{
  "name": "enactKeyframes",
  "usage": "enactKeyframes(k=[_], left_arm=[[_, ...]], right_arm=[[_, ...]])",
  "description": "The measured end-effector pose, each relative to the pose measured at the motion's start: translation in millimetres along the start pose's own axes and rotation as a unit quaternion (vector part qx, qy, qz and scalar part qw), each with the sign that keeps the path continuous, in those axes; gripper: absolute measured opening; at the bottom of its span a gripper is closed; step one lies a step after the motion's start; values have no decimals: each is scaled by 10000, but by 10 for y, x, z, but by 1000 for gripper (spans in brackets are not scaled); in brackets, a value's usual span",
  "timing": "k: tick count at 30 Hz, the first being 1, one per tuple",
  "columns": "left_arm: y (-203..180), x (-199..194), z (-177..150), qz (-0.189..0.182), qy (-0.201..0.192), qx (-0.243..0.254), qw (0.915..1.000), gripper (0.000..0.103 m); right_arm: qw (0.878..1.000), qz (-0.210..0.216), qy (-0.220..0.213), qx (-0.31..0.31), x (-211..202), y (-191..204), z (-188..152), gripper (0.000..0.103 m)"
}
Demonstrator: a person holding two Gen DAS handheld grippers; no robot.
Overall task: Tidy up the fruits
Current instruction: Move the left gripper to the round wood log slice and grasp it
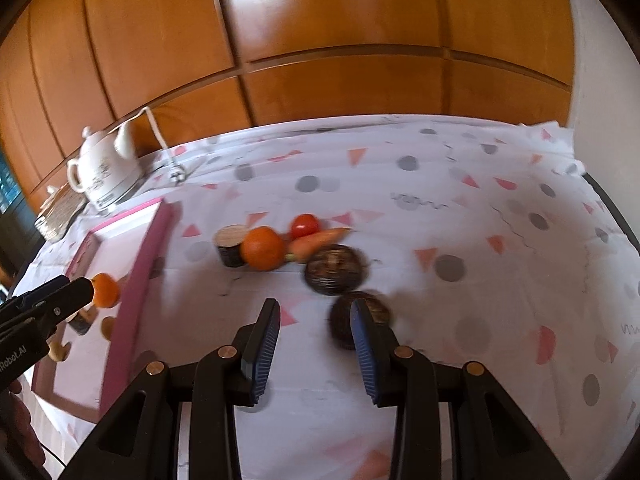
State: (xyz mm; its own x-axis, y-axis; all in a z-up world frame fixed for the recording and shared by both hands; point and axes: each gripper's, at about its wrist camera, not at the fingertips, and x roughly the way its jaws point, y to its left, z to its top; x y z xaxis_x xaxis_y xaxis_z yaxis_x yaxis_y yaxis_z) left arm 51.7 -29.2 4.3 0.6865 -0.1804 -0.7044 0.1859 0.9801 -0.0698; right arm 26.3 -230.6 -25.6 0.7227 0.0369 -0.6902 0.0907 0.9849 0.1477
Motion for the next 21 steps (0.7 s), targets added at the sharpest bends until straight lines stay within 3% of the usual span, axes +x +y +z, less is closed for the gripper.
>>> enactKeyframes(k=[14, 21], left_arm=[[-455, 720, 247, -189, 706, 275, 9969, 50], [-531, 992, 341, -187, 852, 267, 9958, 57]], right_arm=[[9992, -133, 44, 371, 48, -339, -6, 37], [9990, -129, 96, 418, 104, -401, -15, 37]])
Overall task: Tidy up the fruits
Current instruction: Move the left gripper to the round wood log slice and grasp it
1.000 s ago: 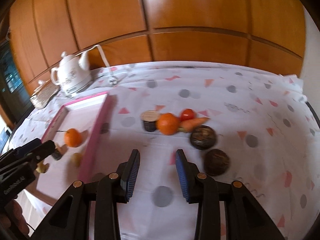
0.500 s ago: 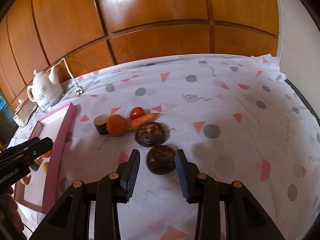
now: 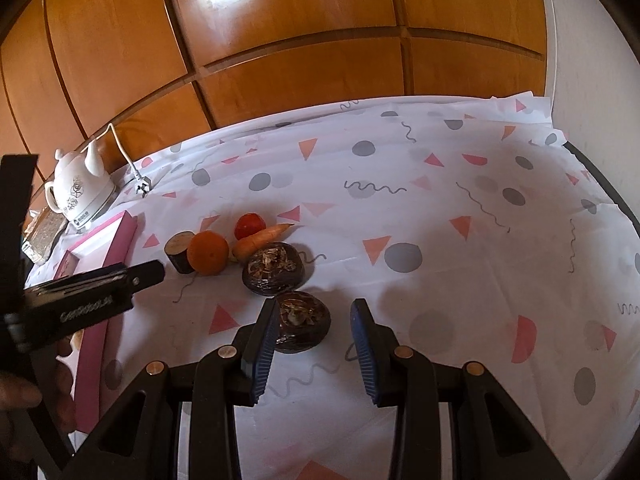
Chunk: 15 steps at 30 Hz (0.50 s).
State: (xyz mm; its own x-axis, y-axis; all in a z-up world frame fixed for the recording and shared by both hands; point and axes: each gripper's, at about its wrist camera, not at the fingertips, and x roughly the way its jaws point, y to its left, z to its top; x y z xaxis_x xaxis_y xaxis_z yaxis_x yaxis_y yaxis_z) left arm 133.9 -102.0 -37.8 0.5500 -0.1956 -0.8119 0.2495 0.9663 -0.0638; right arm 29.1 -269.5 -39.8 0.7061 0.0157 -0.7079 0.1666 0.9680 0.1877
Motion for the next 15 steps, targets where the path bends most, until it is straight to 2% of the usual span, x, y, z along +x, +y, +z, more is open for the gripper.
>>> enactKeyframes(k=[7, 15], left_arm=[[-19, 185, 47, 96, 69, -7, 9999, 57], [-14, 254, 107, 131, -59, -42, 9999, 59]], right_arm=[[9999, 27, 79, 80, 59, -65, -11, 37], [9998, 129, 99, -101, 82, -30, -5, 37]])
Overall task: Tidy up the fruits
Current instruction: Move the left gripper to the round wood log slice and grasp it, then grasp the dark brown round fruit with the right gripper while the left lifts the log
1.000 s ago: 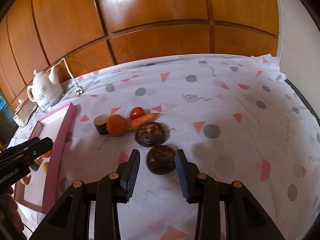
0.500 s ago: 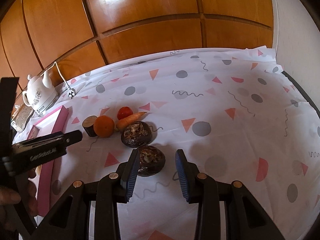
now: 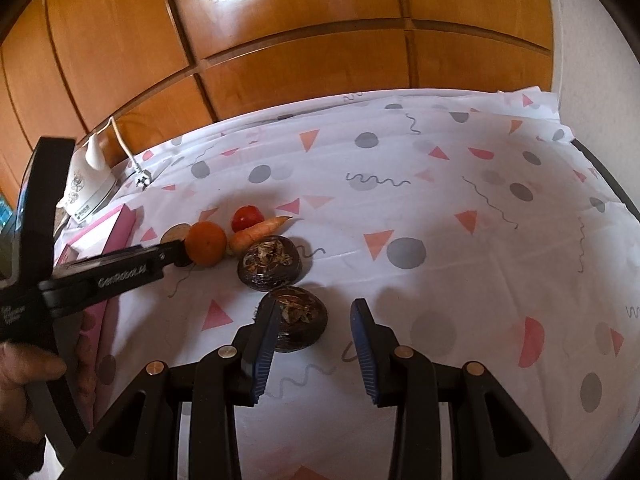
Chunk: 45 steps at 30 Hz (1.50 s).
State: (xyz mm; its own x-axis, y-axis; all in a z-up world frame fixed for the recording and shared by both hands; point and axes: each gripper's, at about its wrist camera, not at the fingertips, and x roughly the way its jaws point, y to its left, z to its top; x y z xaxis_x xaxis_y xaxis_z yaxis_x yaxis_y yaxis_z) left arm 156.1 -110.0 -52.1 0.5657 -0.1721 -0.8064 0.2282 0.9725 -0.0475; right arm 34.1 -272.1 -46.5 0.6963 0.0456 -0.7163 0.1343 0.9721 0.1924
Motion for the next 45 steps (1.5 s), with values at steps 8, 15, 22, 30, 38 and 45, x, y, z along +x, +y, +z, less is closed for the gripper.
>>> enactKeyframes(k=[8, 15, 22, 30, 38, 45], left_arm=[[38, 72, 101, -164, -58, -278, 9995, 59], [73, 75, -7, -589, 205, -393, 9973, 38], [132, 119, 22, -580, 313, -456, 9968, 42], [98, 193, 107, -469, 278, -413, 9977, 46], [91, 111, 13, -527, 238, -474, 9972, 33], [15, -159, -199, -497, 55, -338, 9982, 32]], right_arm=[[9978, 131, 212, -620, 183, 177, 89, 40], [9968, 98, 304, -729, 248, 196, 66, 45], [9968, 95, 353, -705, 284, 190, 60, 46], [9972, 120, 327, -666, 285, 179, 54, 46], [9973, 131, 332, -641, 289, 172, 48, 46], [9976, 91, 342, -590, 273, 188, 29, 46]])
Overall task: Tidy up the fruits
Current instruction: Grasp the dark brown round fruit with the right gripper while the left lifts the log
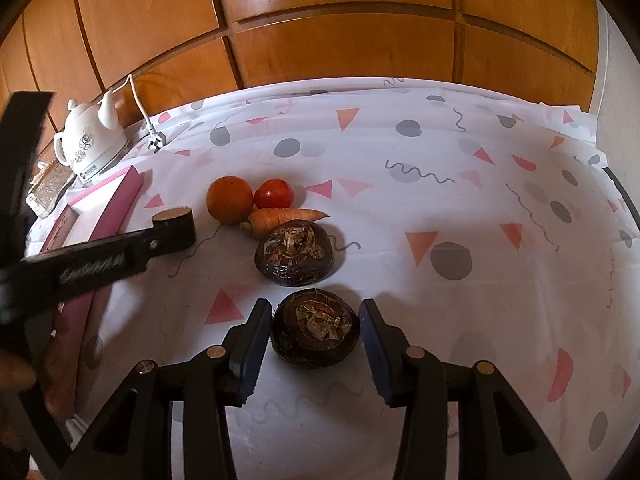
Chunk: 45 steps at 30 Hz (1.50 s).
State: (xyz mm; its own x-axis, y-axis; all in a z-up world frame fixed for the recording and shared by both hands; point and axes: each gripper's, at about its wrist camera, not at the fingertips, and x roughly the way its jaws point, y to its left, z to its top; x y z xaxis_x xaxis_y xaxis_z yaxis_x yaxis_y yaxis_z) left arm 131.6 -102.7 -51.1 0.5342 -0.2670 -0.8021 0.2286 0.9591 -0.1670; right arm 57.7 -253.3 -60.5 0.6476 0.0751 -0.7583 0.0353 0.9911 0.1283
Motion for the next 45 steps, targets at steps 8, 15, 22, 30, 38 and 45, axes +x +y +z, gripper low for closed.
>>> enactKeyframes(k=[8, 15, 22, 30, 38, 45], left_arm=[[-154, -290, -275, 11, -251, 456, 9986, 20], [-1, -264, -345, -292, -20, 11, 9996, 30], [-8, -297, -308, -256, -135, 23, 9996, 55], [-68, -32, -211, -7, 174, 256, 9995, 36], [-56, -146, -310, -120, -4, 199, 9997, 36], [18, -554, -331, -149, -426, 157, 9989, 36]], right_arm=[[9999, -13, -4, -128, -47, 116, -81, 46], [9999, -28, 24, -129, -63, 129, -107, 46], [10000, 29, 15, -5, -78, 107, -112, 46], [9999, 92, -41, 7, -77, 84, -125, 46], [9999, 4, -142, -78, -96, 114, -142, 45], [9995, 163, -230, -168, -213, 221, -110, 45]])
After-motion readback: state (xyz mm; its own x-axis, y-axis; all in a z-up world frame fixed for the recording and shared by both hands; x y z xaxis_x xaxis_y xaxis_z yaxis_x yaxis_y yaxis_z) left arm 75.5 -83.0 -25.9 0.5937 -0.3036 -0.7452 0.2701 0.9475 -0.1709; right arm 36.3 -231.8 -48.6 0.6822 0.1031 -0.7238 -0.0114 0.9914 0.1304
